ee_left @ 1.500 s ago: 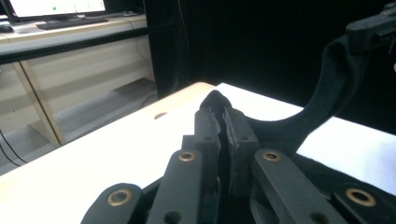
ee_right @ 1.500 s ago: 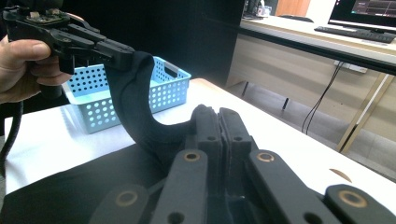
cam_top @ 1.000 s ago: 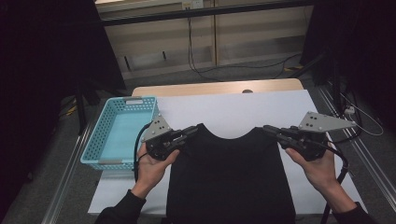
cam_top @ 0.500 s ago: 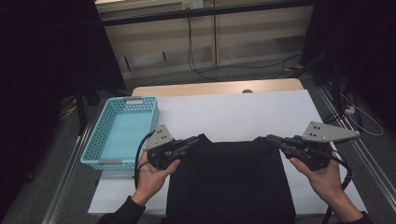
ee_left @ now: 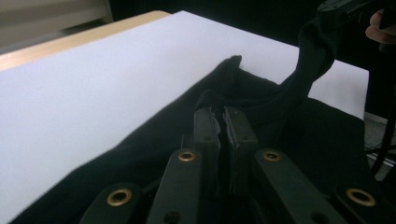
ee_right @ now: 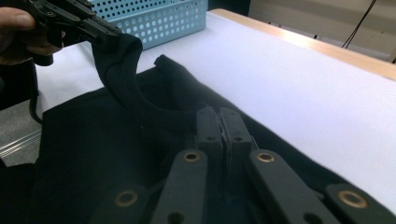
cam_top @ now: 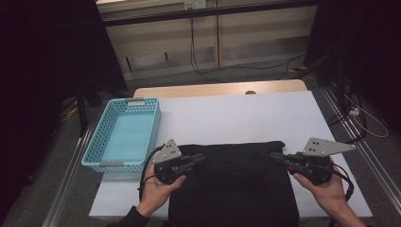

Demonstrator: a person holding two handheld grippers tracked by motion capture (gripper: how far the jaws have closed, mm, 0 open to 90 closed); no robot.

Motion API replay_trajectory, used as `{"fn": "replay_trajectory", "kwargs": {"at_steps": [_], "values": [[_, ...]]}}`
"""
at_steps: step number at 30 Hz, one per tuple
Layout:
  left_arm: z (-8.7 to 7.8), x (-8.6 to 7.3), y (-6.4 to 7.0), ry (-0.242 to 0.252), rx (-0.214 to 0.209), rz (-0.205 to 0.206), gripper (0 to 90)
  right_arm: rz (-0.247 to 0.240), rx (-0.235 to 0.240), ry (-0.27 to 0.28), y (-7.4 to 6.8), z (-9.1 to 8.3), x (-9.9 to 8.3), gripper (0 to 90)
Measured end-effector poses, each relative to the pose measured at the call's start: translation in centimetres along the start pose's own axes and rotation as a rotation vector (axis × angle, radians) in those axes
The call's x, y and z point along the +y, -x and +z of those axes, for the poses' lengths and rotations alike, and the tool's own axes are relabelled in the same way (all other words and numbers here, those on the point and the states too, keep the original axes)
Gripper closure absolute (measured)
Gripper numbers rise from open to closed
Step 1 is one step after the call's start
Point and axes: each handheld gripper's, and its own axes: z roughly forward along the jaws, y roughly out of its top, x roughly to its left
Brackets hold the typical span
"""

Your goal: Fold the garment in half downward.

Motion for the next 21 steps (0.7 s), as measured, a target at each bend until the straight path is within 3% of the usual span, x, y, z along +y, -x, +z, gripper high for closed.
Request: {"fn": "replay_trajectory", "kwargs": {"at_steps": [12, 21], "values": [[0.2, -2.5, 1.0, -0.077, -0.043, -0.004, 85.0, 0.038, 0.043, -0.07, -0.7, 0.3, -3.1, 88.4], [-0.5, -3.5, 2.1, -0.114, -0.072, -0.003, 84.9, 0.023, 0.092, -0.089, -1.8, 0.4, -3.9, 88.3]]}}
